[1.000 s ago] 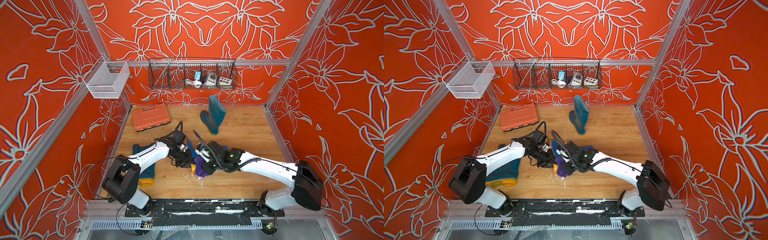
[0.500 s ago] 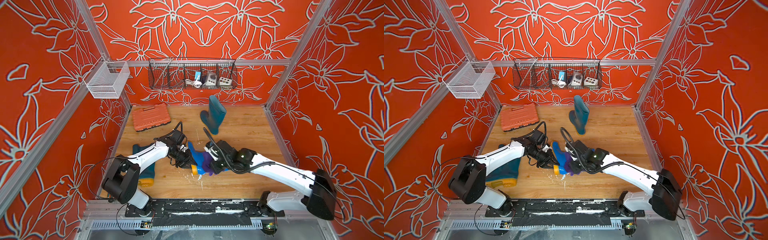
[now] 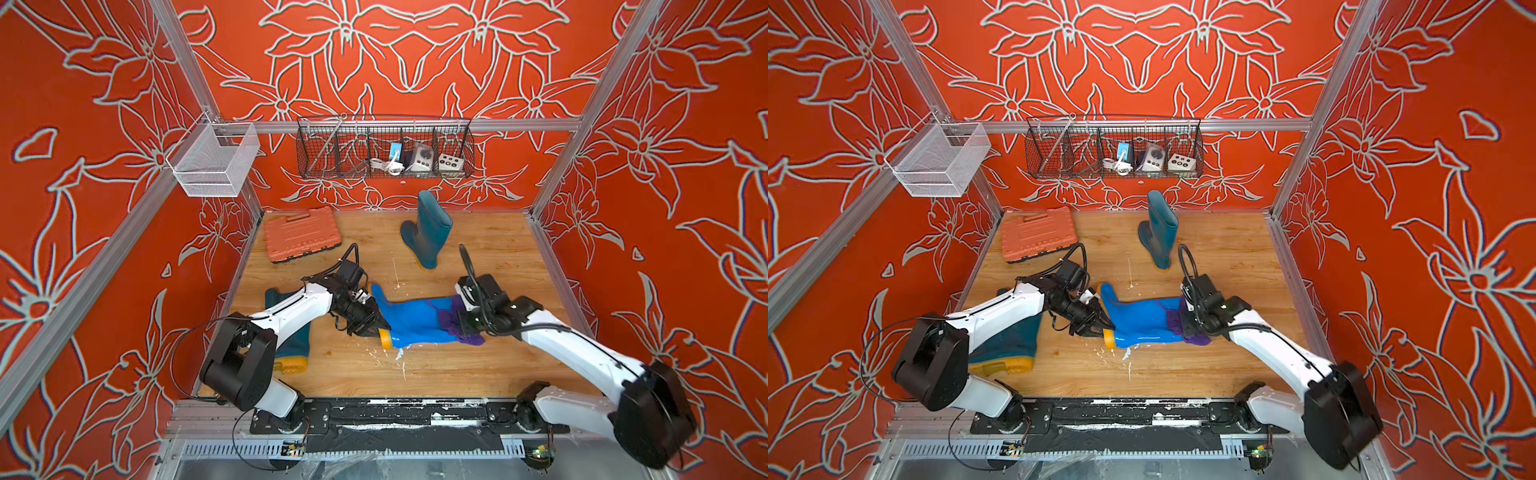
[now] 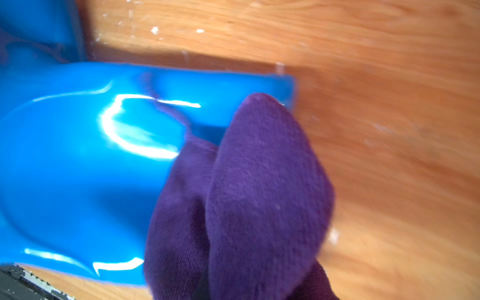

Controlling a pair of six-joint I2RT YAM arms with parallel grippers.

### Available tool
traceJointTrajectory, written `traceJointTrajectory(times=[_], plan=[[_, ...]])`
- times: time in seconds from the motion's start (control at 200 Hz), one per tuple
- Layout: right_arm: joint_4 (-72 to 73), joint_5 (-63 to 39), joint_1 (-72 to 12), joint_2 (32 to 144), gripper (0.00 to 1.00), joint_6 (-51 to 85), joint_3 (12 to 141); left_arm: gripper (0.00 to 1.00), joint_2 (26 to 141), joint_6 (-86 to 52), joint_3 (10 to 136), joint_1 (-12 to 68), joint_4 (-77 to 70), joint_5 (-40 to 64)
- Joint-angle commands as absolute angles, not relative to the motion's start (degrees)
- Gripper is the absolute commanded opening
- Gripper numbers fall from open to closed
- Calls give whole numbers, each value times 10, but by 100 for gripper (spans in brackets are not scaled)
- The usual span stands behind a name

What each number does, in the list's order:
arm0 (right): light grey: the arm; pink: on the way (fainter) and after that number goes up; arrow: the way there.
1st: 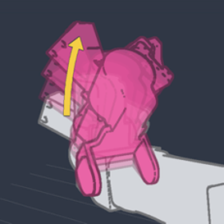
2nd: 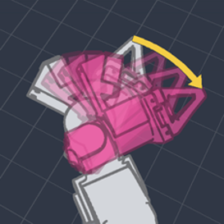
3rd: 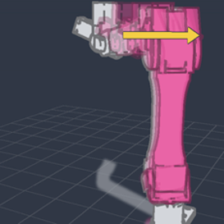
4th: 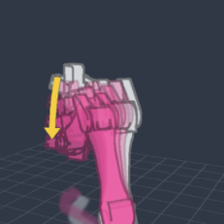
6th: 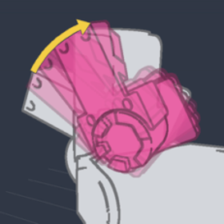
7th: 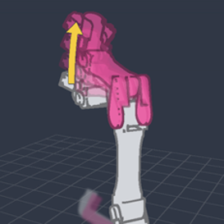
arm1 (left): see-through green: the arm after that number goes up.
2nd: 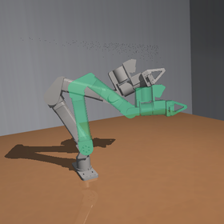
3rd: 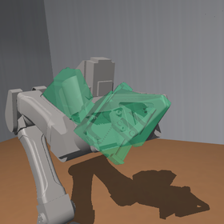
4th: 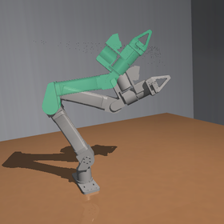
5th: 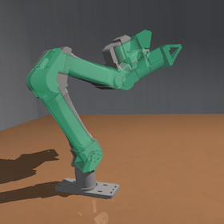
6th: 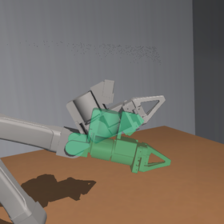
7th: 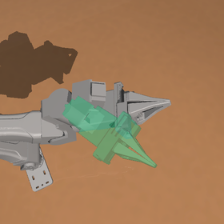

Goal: Wipe the rubber boots with a cloth
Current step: Wipe the dirt off the rubber boot.

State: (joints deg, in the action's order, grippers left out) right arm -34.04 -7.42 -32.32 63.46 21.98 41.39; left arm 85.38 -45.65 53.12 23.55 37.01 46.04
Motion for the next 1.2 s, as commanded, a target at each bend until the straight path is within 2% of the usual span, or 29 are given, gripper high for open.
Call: traceJointTrajectory(times=[0.0, 0.105, 0.205, 0.305, 0.395, 0.455, 0.535, 0.786, 0.911, 0.971, 1.041, 1.111, 1.196], plan=[[-320, -93, -353, 569, 0, 225, 421, 0, 844, -449, 535, 223, 349, 525], [-237, -28, -492, 549, 0, 202, 424, 0, 854, -455, 544, 220, 342, 550], [-160, -14, -606, 603, 0, 177, 439, 0, 858, -464, 553, 218, 335, 567], [-150, -43, -653, 698, 0, 150, 482, 0, 857, -476, 555, 217, 323, 580], [-181, -30, -657, 754, 0, 134, 513, 0, 852, -481, 554, 216, 318, 585], [-180, -18, -641, 758, 0, 137, 501, 0, 849, -478, 552, 215, 322, 588], [-179, -34, -580, 733, 0, 173, 460, 0, 846, -473, 546, 214, 326, 591], [-298, -15, -298, 536, 0, 224, 332, 0, 845, -459, 542, 208, 331, 595], [-311, -80, -285, 478, 0, 217, 347, 0, 855, -449, 544, 206, 336, 599], [-303, -99, -322, 477, 0, 227, 365, 0, 860, -447, 547, 205, 336, 600], [-292, -57, -425, 493, 0, 208, 393, 0, 866, -445, 553, 206, 336, 601], [-275, -28, -520, 539, 0, 187, 422, 0, 870, -442, 561, 206, 337, 602], [-234, -39, -590, 614, 0, 174, 454, 0, 874, -433, 568, 205, 345, 601]])
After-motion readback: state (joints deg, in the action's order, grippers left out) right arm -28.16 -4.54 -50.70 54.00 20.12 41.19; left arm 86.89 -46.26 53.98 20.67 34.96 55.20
